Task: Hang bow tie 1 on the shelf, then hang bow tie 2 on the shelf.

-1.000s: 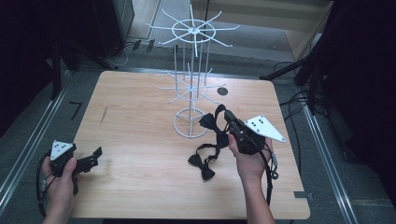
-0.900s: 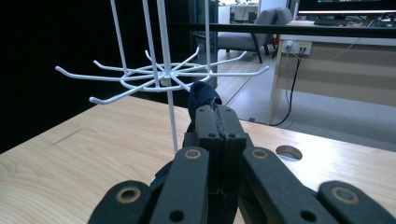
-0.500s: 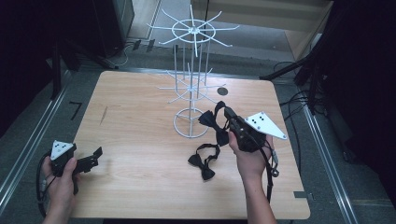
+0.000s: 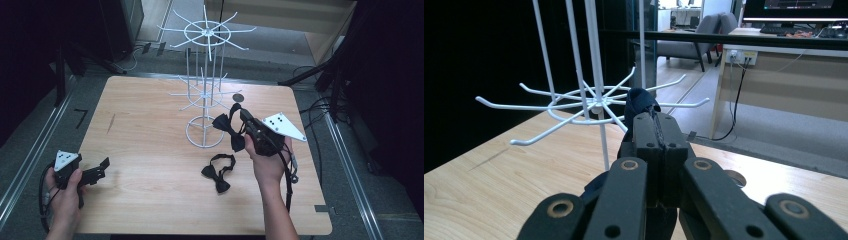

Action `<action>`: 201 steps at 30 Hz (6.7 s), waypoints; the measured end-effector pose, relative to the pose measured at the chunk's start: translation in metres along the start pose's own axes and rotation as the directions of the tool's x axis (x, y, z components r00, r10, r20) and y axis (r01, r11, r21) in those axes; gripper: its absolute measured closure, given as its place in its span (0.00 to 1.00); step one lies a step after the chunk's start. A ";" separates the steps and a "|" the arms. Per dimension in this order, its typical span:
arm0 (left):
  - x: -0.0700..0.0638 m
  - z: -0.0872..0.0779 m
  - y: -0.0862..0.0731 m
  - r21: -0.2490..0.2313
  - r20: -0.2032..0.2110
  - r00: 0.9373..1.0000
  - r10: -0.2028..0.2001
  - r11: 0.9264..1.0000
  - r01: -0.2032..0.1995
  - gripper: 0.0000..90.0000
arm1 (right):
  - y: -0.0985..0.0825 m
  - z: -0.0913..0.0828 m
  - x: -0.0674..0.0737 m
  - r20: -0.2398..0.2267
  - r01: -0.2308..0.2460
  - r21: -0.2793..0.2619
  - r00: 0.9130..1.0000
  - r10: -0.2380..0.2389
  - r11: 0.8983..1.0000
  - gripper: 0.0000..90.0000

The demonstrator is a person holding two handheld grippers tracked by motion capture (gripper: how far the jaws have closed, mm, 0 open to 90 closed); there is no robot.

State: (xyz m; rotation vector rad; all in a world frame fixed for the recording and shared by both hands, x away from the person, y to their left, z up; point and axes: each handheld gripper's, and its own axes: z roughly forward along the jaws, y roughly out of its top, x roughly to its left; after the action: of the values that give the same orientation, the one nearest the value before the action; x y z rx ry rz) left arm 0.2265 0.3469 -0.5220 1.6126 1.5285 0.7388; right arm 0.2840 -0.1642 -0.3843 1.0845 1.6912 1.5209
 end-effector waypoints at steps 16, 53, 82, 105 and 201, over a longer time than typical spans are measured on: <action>0.000 0.000 0.000 -0.002 0.001 1.000 -0.001 1.000 0.001 0.02 | 0.004 0.015 -0.009 -0.026 -0.052 0.026 0.998 0.053 0.998 1.00; 0.000 0.000 0.000 0.001 0.002 1.000 0.000 1.000 0.000 0.02 | -0.024 0.046 -0.020 -0.066 -0.148 0.113 0.986 0.156 0.982 1.00; 0.000 0.000 0.000 -0.004 0.005 1.000 0.001 1.000 -0.001 0.02 | -0.052 0.058 -0.022 -0.049 -0.179 0.118 0.981 0.185 0.977 0.79; 0.000 0.000 0.000 0.001 0.009 1.000 0.002 1.000 -0.002 0.02 | -0.107 0.020 -0.038 0.016 -0.133 0.248 0.991 0.133 0.960 0.58; -0.001 0.000 0.000 0.017 0.013 1.000 0.016 1.000 -0.017 0.02 | -0.096 -0.002 0.024 -0.171 0.078 0.181 0.984 -0.047 0.980 1.00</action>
State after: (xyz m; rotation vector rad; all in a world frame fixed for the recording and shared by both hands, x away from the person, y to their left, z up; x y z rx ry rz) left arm 0.2262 0.3461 -0.5220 1.6410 1.5175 0.7248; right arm 0.2542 -0.1444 -0.4764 1.0105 1.9975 1.4695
